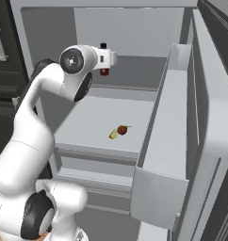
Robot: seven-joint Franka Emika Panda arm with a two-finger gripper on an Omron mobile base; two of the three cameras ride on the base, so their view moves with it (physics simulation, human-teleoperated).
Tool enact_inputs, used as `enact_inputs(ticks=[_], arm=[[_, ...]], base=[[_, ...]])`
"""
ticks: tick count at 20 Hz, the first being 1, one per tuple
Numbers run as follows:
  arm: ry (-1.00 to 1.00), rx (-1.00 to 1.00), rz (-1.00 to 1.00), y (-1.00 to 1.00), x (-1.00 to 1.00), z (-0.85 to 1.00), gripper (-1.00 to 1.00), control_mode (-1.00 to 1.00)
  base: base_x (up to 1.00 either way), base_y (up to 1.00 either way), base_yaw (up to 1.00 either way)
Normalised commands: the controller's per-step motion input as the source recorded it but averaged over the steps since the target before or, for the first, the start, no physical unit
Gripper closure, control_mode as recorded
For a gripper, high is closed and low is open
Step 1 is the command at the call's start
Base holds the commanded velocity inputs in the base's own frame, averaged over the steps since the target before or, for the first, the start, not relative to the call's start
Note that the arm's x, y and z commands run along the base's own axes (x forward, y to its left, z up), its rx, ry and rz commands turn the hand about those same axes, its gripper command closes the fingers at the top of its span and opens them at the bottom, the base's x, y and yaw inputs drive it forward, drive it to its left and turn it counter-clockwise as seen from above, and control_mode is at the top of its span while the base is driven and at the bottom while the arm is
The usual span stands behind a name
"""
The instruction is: Place the mustard and condiment bottle from the counter to the top shelf of the fridge. If the existing items in the fridge are on the top shelf, move them to other shelves.
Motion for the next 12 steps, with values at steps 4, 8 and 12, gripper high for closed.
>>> enact_inputs(ticks=[4,8,12], arm=[[0.0,0.0,0.0,-0.16,-1.0,0.12,-1.0,-1.0],[0.0,0.0,0.0,-0.14,-1.0,-0.05,-1.0,-1.0],[0.0,-0.01,0.0,0.0,-1.0,-0.33,-1.0,-1.0]], base=[[0.0,0.0,0.0],[0.0,0.0,0.0],[0.0,0.0,0.0]])
